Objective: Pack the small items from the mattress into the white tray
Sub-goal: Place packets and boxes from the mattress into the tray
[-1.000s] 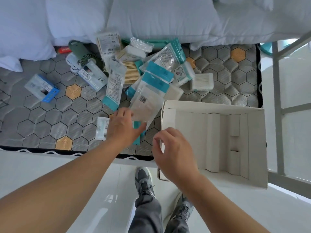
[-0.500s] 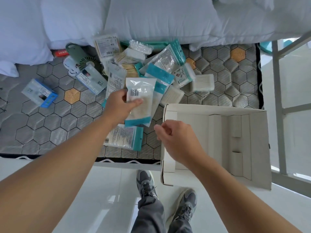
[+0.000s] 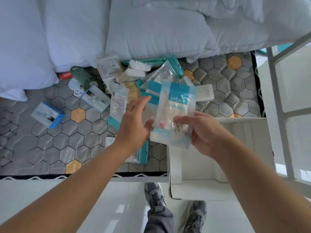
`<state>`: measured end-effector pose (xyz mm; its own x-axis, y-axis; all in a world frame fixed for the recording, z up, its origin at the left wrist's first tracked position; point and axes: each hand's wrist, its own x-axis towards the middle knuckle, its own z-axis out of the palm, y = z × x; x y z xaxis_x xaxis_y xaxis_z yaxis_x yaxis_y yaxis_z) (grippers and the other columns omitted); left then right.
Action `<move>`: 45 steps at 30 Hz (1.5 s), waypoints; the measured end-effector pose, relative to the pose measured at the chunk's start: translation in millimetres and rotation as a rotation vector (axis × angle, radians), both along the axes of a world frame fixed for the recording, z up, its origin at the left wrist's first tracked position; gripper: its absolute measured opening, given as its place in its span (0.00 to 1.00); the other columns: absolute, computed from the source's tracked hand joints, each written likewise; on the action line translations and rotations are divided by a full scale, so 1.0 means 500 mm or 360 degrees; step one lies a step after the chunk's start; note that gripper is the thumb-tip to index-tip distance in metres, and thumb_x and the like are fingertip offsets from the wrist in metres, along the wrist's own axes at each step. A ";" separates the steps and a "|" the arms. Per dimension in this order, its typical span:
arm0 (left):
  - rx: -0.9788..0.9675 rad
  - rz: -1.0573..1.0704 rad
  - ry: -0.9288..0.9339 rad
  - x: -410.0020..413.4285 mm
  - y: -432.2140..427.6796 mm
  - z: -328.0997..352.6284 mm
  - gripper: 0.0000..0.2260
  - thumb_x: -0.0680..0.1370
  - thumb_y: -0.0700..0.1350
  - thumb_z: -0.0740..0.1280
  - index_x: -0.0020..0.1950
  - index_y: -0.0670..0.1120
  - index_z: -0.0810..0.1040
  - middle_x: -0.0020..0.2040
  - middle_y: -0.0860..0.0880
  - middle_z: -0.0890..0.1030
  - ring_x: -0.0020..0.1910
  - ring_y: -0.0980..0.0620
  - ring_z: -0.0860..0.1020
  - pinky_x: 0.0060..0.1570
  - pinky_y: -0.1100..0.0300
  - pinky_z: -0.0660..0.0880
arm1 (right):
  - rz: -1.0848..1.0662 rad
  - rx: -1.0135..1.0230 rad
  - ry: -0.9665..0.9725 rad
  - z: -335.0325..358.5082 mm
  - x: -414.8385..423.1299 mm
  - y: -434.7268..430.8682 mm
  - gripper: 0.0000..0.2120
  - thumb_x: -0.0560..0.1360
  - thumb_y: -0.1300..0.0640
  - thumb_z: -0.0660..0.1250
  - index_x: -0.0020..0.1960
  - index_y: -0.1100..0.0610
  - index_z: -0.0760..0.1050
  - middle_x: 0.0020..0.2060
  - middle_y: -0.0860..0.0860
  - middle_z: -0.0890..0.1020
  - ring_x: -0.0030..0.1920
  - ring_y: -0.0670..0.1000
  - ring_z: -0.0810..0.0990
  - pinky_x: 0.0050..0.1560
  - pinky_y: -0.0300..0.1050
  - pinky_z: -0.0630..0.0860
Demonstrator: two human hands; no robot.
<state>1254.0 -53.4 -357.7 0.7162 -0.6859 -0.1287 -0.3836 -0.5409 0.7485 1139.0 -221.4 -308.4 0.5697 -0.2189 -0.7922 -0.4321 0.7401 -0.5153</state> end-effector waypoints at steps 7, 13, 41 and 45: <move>0.0733 0.0497 0.0301 0.015 -0.053 -0.132 0.42 0.66 0.61 0.79 0.73 0.46 0.67 0.69 0.43 0.72 0.66 0.42 0.73 0.64 0.44 0.74 | -0.0129 -0.0402 0.0239 -0.036 -0.045 -0.038 0.11 0.74 0.69 0.71 0.56 0.62 0.82 0.49 0.57 0.88 0.49 0.58 0.88 0.55 0.58 0.83; 0.0993 0.0452 0.0010 -0.020 -0.096 -0.165 0.48 0.67 0.63 0.77 0.76 0.43 0.58 0.72 0.38 0.65 0.70 0.35 0.67 0.64 0.41 0.73 | -0.0064 -0.0444 0.0234 -0.069 -0.076 -0.051 0.11 0.75 0.68 0.72 0.55 0.58 0.83 0.49 0.56 0.88 0.52 0.60 0.87 0.57 0.64 0.82; -0.0472 0.0908 0.1069 -0.048 -0.060 0.096 0.19 0.72 0.30 0.73 0.61 0.43 0.81 0.58 0.44 0.85 0.57 0.44 0.84 0.58 0.40 0.79 | -0.0024 -0.0252 0.0119 -0.097 -0.198 -0.093 0.10 0.76 0.68 0.71 0.56 0.60 0.81 0.53 0.57 0.87 0.52 0.57 0.87 0.56 0.54 0.83; -0.0596 0.0910 0.1097 -0.093 -0.062 0.129 0.18 0.75 0.32 0.72 0.63 0.42 0.80 0.59 0.44 0.84 0.58 0.44 0.83 0.59 0.42 0.79 | 0.0143 -0.0392 0.0392 -0.159 -0.263 -0.091 0.10 0.75 0.67 0.72 0.56 0.60 0.81 0.52 0.57 0.87 0.53 0.58 0.86 0.58 0.56 0.82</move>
